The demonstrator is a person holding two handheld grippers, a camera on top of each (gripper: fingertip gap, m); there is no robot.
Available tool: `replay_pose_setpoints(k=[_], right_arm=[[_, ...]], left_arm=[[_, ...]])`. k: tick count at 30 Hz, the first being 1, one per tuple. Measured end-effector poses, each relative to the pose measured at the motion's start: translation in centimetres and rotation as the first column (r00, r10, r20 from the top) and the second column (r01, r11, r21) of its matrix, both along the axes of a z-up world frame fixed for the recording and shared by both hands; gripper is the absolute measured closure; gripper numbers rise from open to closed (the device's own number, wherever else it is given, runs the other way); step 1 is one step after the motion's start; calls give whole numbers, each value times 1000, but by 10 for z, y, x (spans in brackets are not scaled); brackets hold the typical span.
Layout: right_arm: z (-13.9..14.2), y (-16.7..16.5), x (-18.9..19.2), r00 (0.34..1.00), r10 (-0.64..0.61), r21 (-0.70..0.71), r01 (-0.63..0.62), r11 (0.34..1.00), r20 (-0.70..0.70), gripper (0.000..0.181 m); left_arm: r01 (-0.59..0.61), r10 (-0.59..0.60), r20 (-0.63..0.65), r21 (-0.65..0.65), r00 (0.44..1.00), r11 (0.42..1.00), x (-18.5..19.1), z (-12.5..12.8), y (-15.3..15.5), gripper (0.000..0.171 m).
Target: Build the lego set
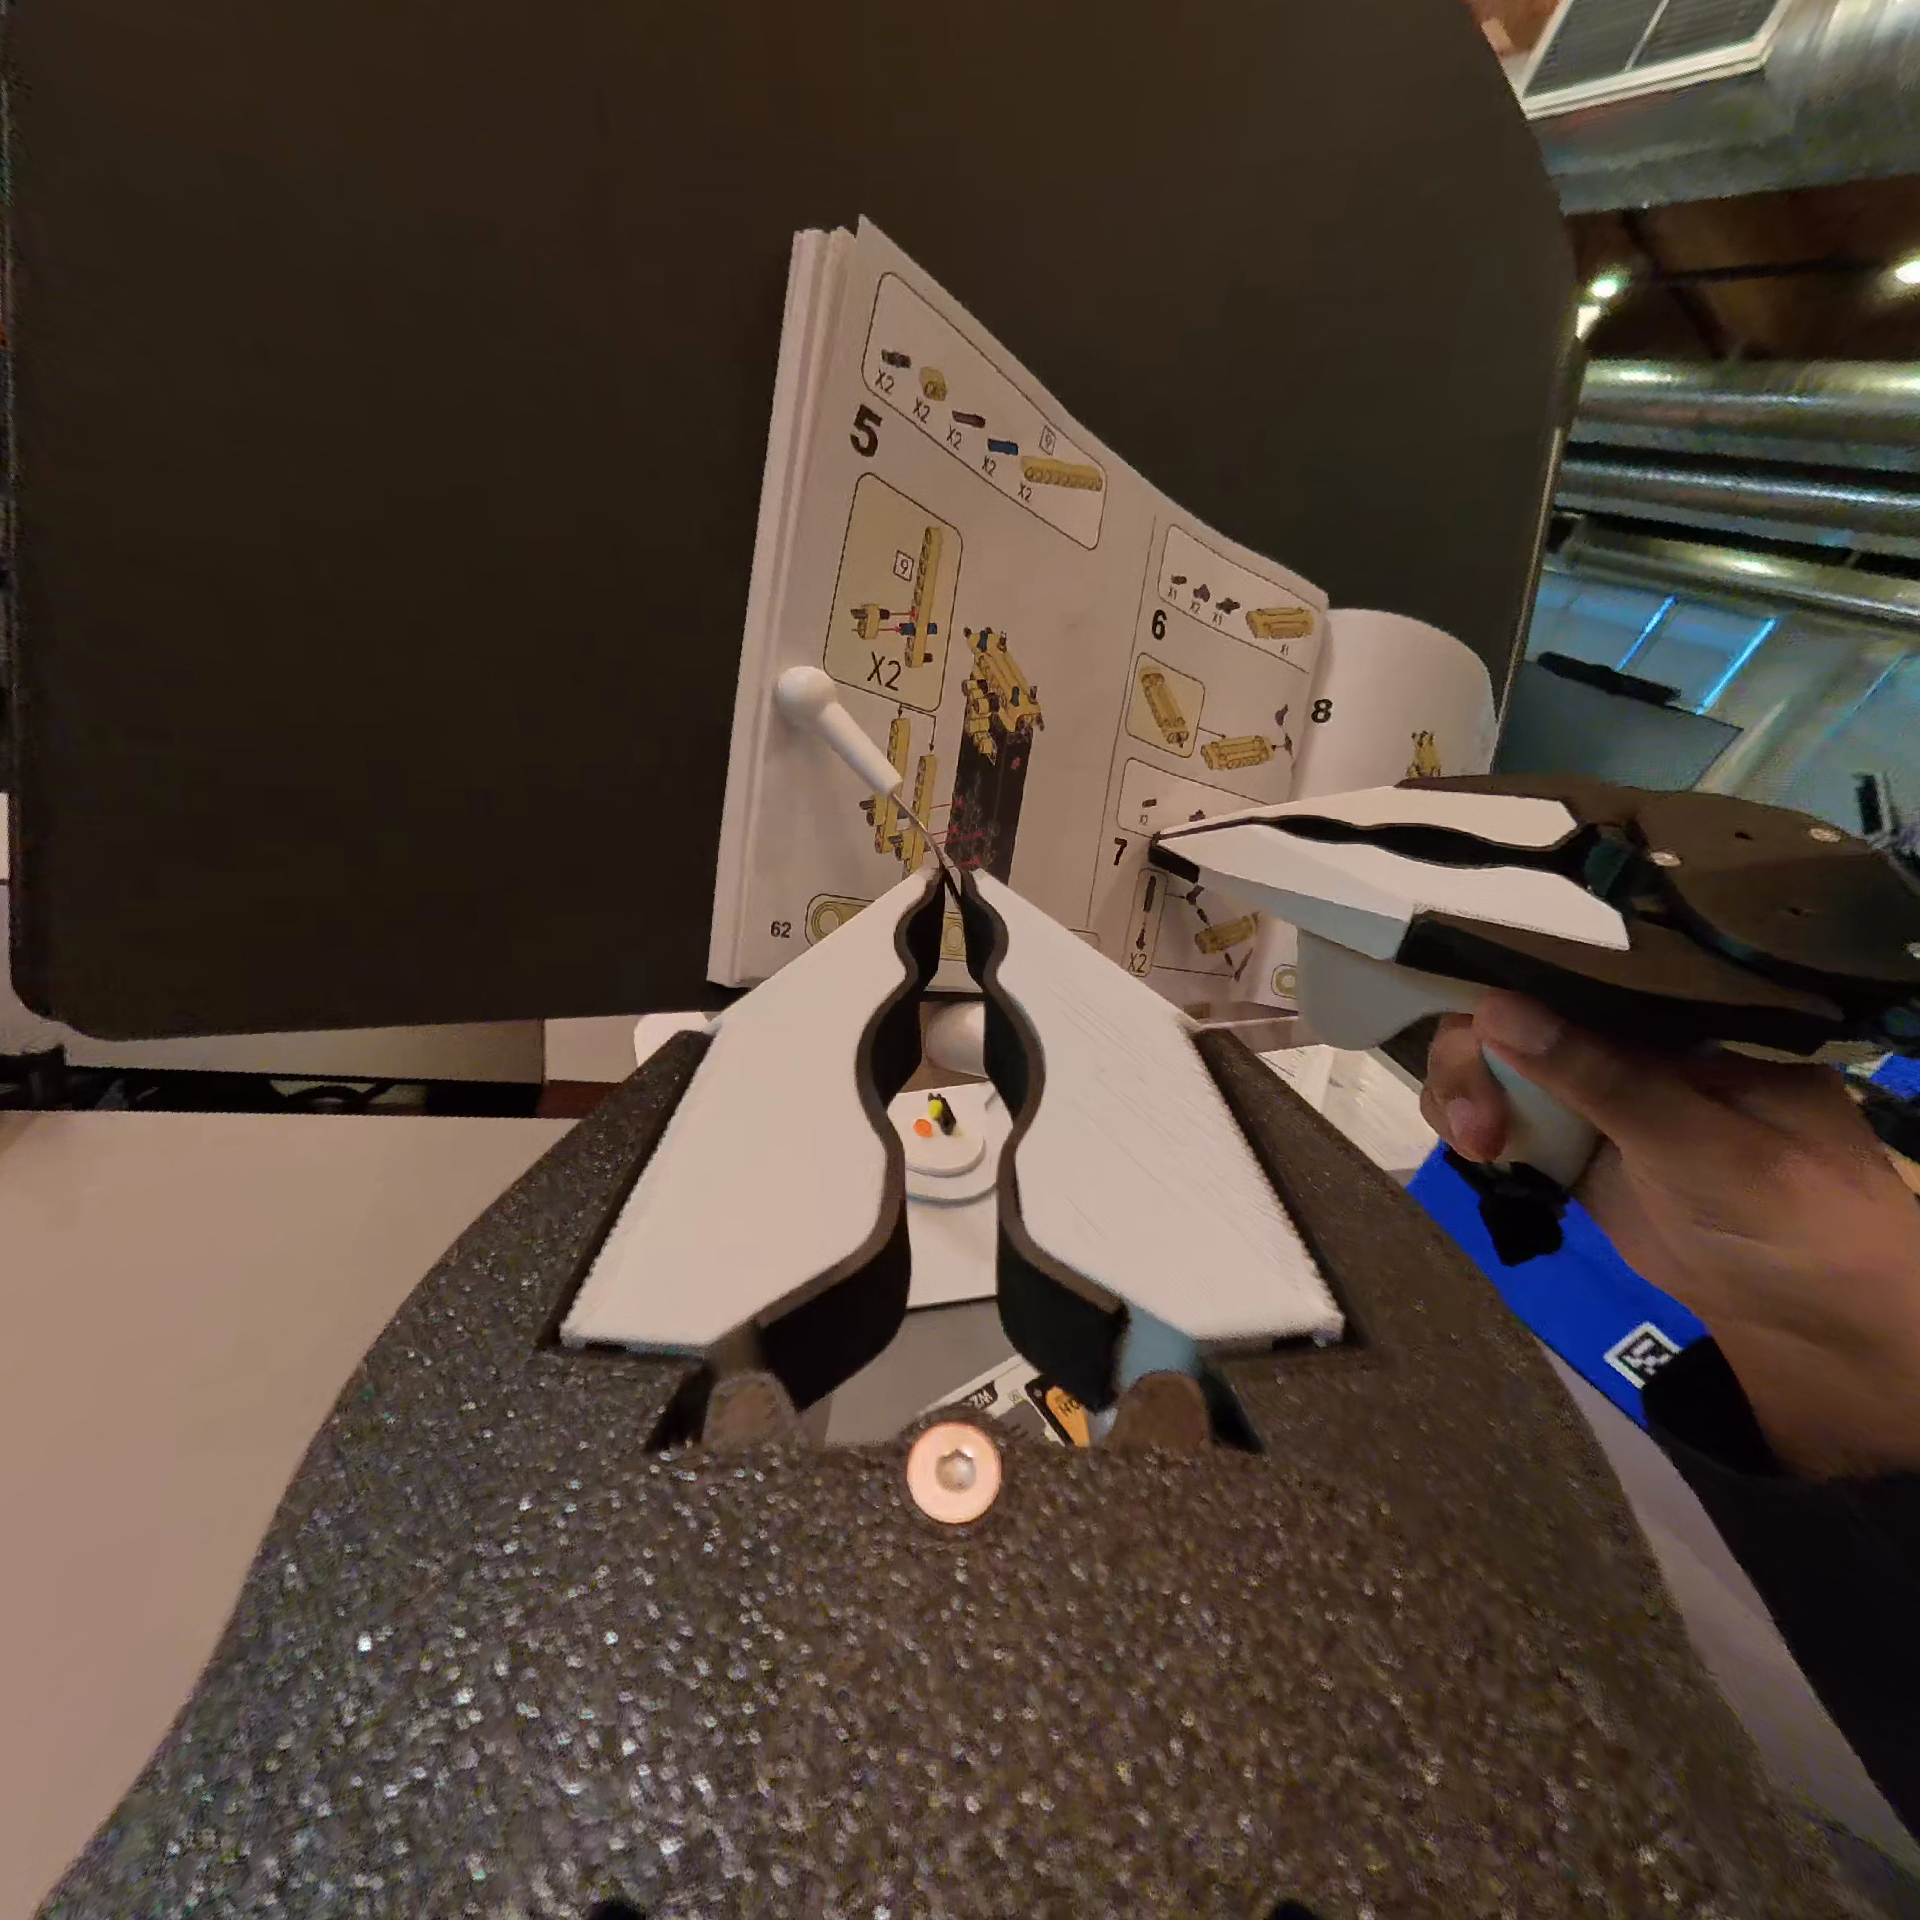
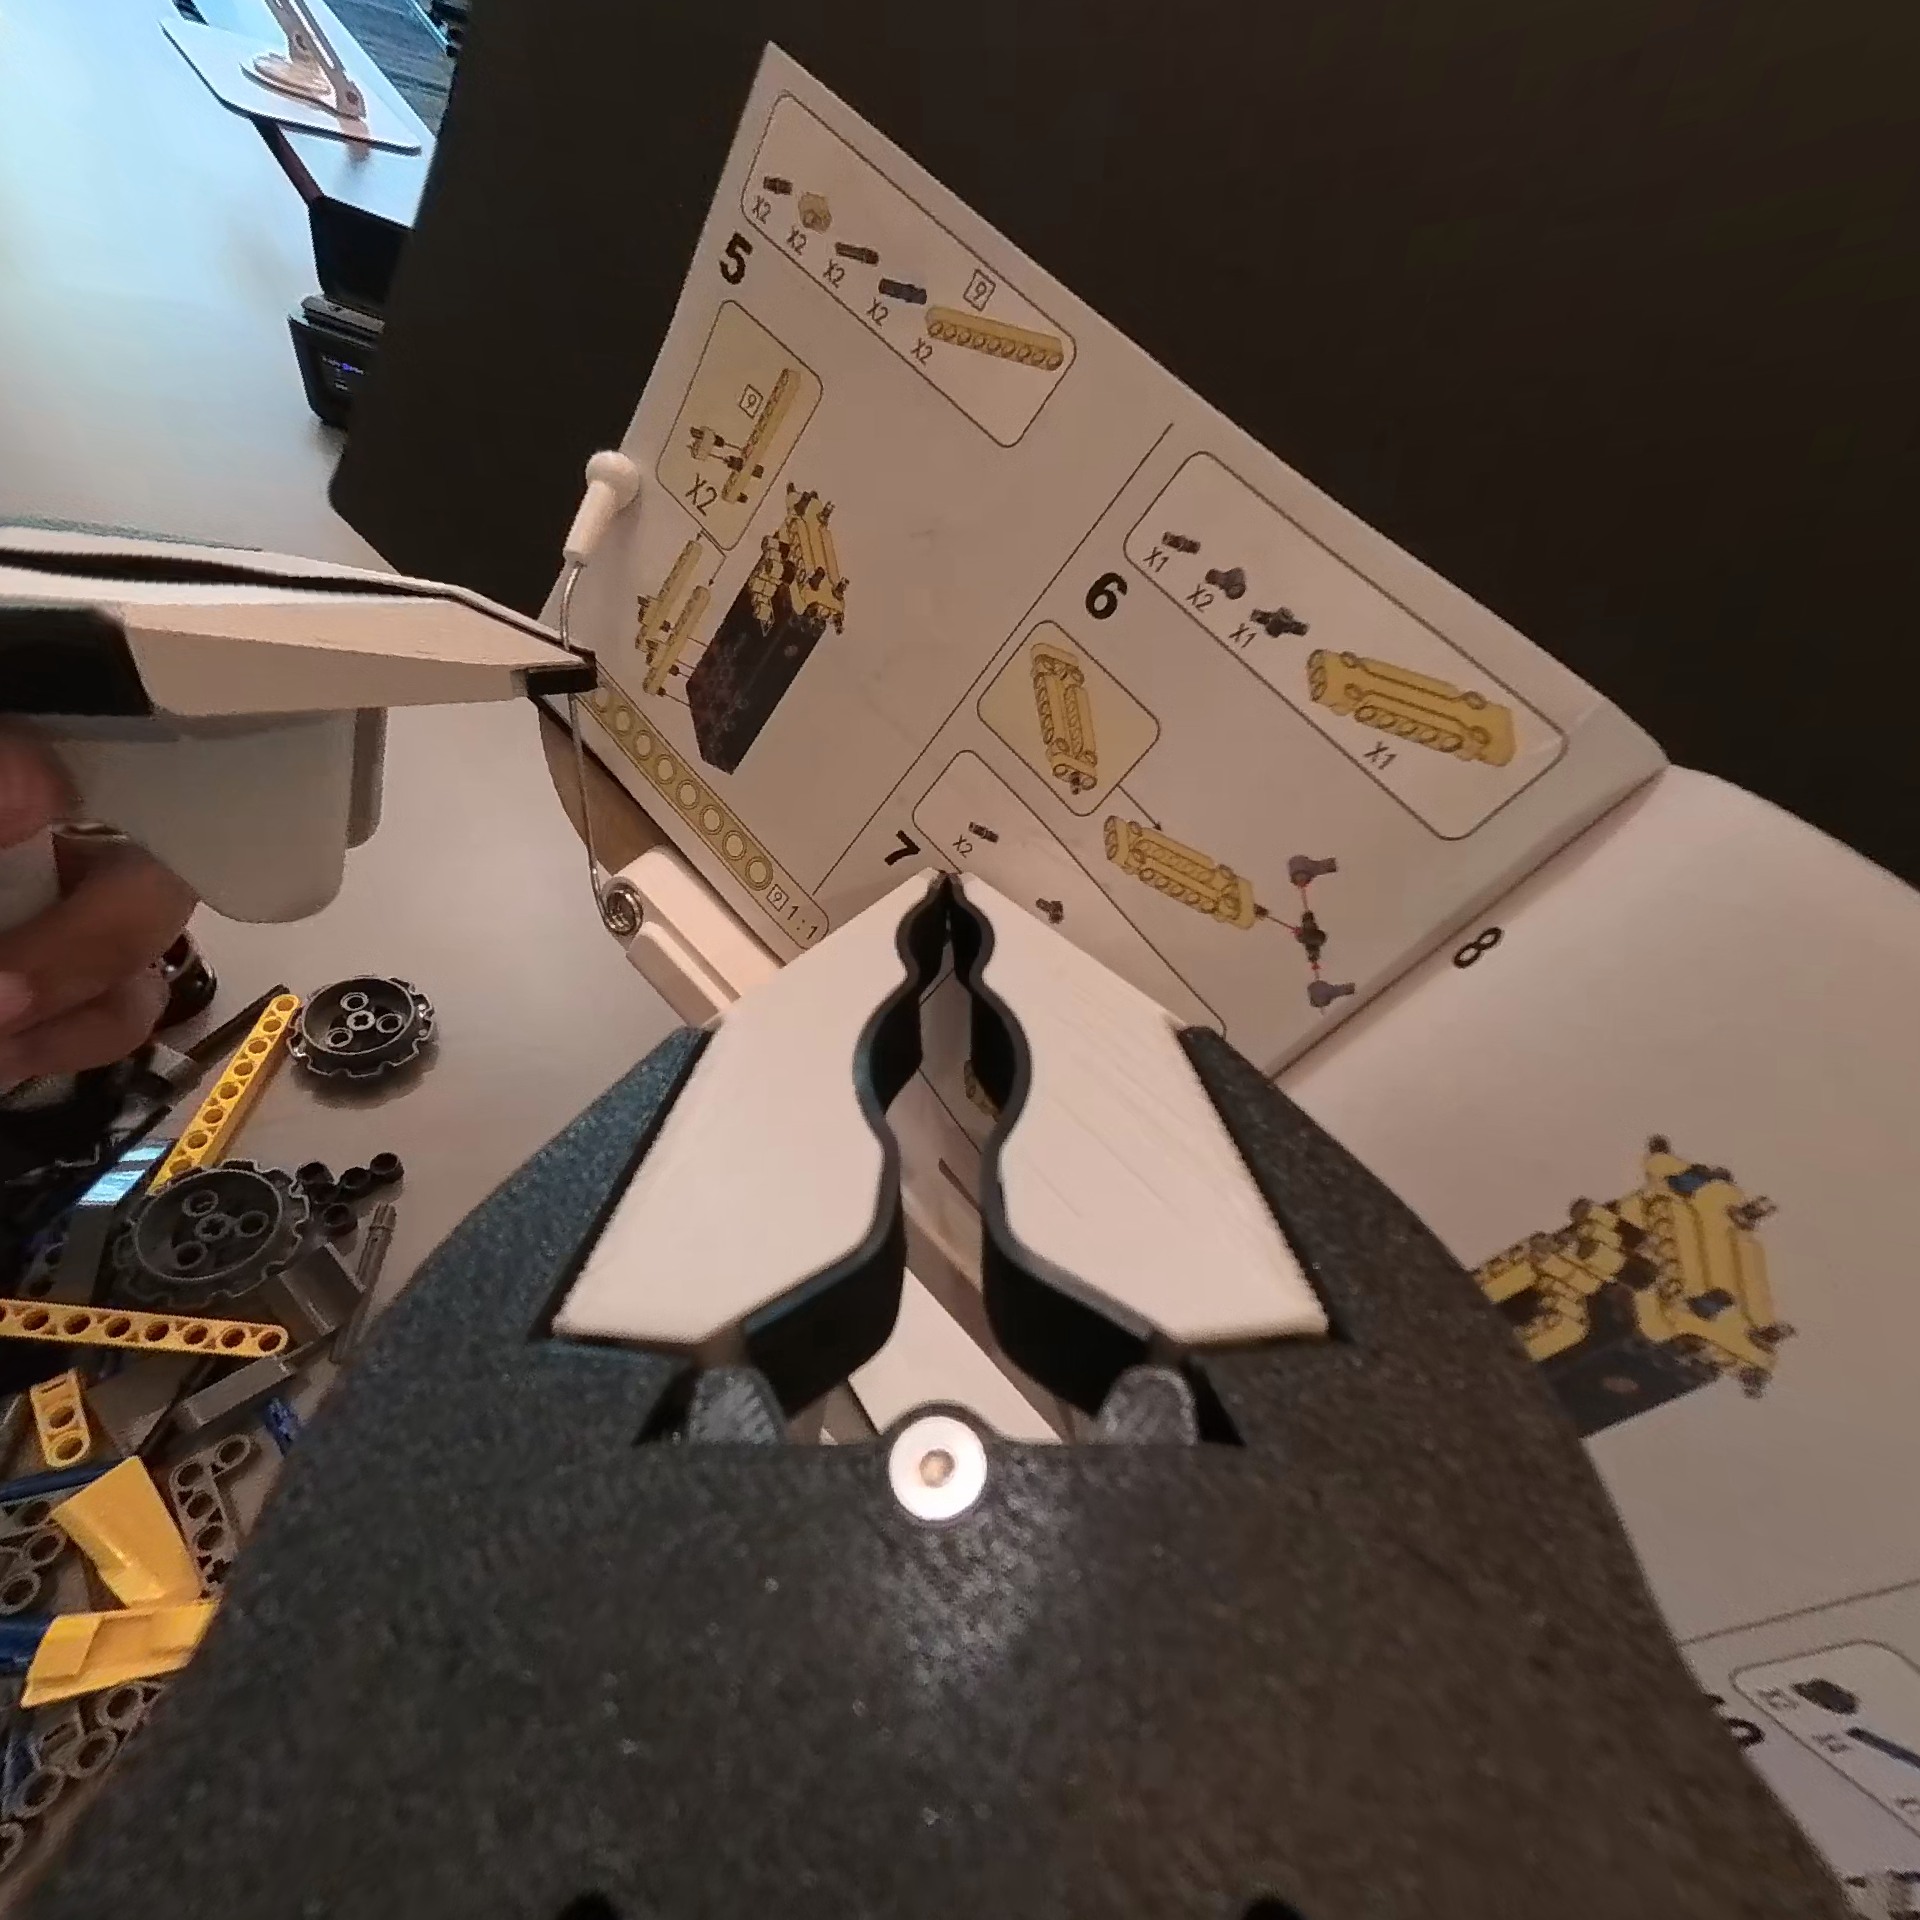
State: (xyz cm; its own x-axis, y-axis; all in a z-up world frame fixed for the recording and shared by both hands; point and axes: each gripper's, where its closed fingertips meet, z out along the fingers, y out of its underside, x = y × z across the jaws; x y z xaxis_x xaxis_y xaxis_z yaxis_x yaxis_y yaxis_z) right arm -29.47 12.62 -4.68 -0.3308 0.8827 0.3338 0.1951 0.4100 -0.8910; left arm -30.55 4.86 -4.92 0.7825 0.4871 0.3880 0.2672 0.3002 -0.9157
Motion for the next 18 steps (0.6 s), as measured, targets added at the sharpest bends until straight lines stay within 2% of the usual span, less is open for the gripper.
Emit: replay_pose_setpoints(k=[3,5,6,8,9,12,14,16,18], right_arm=[[1,0,0,1000,-12,5,12,1000,4,181],[3,-1,5,999,-5,-5,5,1000,31,181],[7,-1,9,999,5,-30,-4,1000,39,177],[24,6,23,999,29,-101,-26,995,28,154],[36,17,31,1000,15,-130,-14,991,5,152],[76,90,54,978,-173,-191,149,970,-114,150],[93,151,74,927,-331,-285,274,918,-174,150],[96,200,89,874,-443,-364,354,861,-198,149],[90,228,95,831,-511,-347,423,837,-219,148]], left_arm=[[-13,12,5,10,1000,1000,2,1,-1,166],[-24,25,-28,25,999,999,8,6,-4,154],[-49,50,-44,36,998,998,9,10,-9,151],[-119,122,-77,45,989,992,9,19,-24,149],[-168,172,-88,45,981,985,7,23,-34,143],[-290,289,-79,4,954,957,-4,25,-62,139],[-313,312,-41,-20,949,950,-10,20,-74,139],[-339,340,21,-47,940,940,-19,10,-83,139],[-333,338,73,-74,938,940,-28,0,-85,139]])
